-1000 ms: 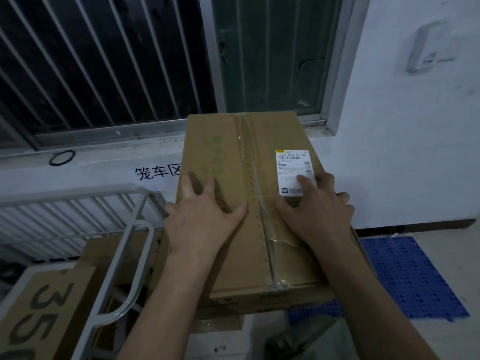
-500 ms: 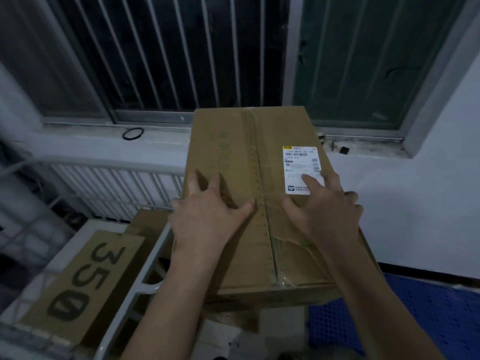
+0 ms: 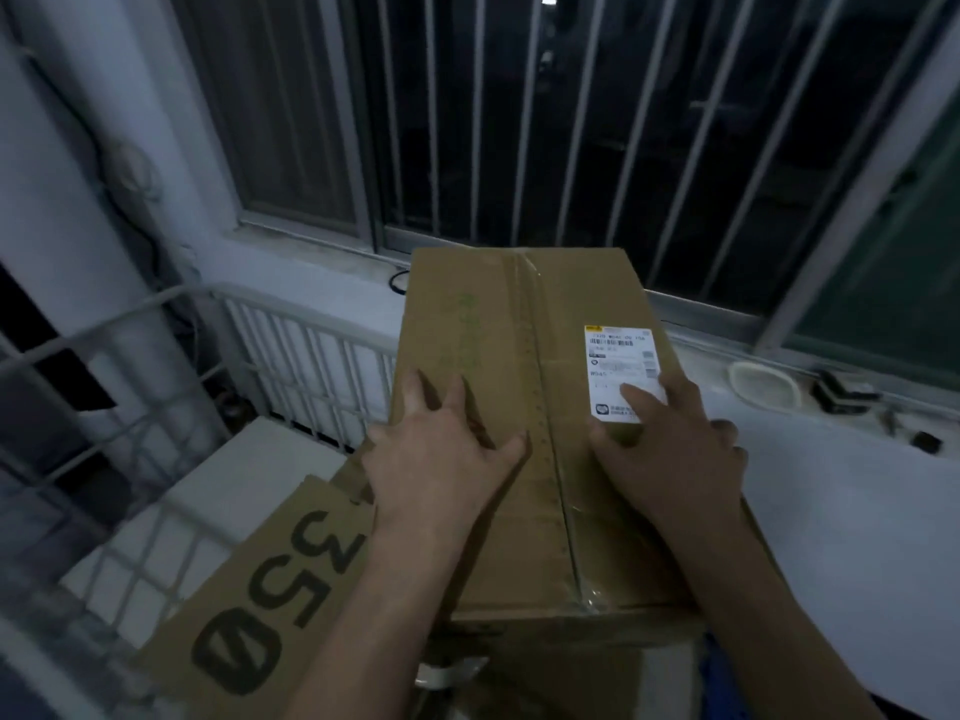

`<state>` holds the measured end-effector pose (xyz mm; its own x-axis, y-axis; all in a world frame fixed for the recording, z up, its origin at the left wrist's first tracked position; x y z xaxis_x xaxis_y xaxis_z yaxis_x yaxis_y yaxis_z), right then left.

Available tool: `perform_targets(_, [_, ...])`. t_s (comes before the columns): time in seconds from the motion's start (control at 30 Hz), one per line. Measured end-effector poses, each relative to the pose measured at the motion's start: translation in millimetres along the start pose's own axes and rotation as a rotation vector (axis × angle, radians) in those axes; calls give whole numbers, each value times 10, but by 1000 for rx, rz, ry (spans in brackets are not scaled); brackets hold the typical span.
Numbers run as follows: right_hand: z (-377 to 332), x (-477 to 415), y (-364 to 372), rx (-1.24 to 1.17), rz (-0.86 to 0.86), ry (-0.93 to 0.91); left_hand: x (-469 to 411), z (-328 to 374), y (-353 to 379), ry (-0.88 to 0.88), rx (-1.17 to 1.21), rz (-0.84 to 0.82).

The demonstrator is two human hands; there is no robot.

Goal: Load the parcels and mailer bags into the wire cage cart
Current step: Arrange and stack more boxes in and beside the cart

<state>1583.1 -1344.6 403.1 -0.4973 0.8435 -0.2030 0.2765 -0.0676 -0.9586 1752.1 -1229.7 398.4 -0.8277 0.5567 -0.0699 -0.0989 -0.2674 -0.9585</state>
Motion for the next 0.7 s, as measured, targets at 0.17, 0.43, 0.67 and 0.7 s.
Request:
perform_targets(0.17, [-457, -483, 146, 32, -9, -88, -380, -281, -53, -98, 34, 1])
perform_targets(0.43, [-947, -1312, 556, -34, 10, -282, -942, -512, 54, -306, 21, -17])
perform_targets(0.67, [-1199, -2202, 981, -74, -93, -478, -1490, -459, 242, -531, 50, 15])
perform_targets(0.7, [-1220, -2313, 1035, -85, -101, -504, -1552, -428, 267, -550, 36, 28])
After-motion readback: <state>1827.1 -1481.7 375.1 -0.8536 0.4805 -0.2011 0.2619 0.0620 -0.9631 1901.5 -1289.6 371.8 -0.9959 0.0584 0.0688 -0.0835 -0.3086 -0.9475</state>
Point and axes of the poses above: each hand's wrist, its own x-axis away from the middle knuckle, its own y-axis out of the palm, z = x × y, the point moved 2 cm from there along -x, towards the middle knuckle, and after that the axes turned 11 degrees about -y, right-handed, at the moved point
